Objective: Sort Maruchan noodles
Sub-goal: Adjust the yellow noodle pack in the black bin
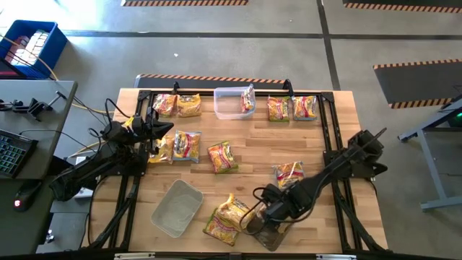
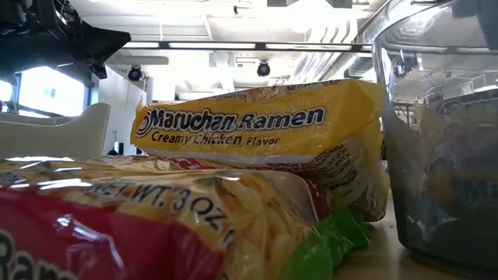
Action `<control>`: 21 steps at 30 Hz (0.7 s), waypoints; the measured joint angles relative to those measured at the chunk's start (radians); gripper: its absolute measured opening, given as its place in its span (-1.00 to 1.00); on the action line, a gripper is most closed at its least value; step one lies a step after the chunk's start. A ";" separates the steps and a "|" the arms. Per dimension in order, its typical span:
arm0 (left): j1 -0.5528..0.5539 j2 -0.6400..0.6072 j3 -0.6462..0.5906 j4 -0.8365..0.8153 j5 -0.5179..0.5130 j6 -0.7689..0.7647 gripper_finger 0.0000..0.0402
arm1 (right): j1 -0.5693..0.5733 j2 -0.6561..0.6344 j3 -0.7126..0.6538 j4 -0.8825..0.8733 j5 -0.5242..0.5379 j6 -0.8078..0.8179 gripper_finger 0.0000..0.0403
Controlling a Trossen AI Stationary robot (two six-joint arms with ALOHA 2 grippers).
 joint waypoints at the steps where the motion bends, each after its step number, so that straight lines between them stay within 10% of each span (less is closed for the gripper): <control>1: 0.000 0.000 0.000 0.000 0.000 0.000 -0.99 | -0.012 0.000 -0.008 0.000 -0.026 -0.027 -0.14; 8: -0.006 0.000 0.000 -0.001 0.002 0.000 -0.99 | -0.099 0.000 -0.119 0.083 -0.222 -0.205 0.30; 21: -0.016 0.000 0.000 0.000 0.000 0.002 -0.99 | -0.131 0.000 -0.295 0.280 -0.278 -0.284 0.32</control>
